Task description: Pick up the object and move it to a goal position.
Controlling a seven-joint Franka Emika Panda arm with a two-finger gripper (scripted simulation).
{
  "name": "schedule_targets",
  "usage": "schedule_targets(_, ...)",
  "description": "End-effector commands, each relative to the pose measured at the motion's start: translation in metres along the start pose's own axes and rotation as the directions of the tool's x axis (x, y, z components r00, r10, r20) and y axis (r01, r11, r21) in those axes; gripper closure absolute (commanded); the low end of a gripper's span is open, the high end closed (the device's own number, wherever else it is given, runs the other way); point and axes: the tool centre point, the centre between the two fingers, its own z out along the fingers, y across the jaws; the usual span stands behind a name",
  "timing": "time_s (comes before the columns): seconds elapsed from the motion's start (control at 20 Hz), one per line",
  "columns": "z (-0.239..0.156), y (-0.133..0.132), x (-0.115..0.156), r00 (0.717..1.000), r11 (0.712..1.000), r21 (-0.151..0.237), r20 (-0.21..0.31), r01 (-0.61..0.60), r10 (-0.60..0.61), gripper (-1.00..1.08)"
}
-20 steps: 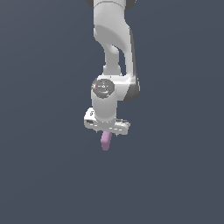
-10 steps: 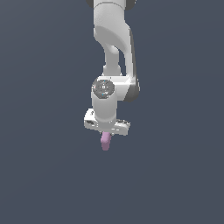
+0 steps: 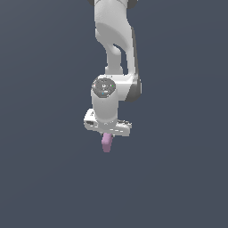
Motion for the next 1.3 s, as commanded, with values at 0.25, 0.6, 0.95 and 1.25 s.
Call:
schedule_targets(0.25,-0.048,0.015,0.005,1.000,1.000,0.001,-0.002,-0.001,0.001,1.08)
schedule_targets(0.6,-0.117,0.037,0.013,1.000,1.000,0.001,-0.002,-0.001,0.001,1.08)
schedule_targets(0.95,-0.176,0.056,0.021,1.000,1.000,0.001,-0.002,-0.001,0.001,1.08)
schedule_targets(1.25,-0.202,0.064,0.026,1.000,1.000,0.000,-0.002,0.000,0.000,1.08)
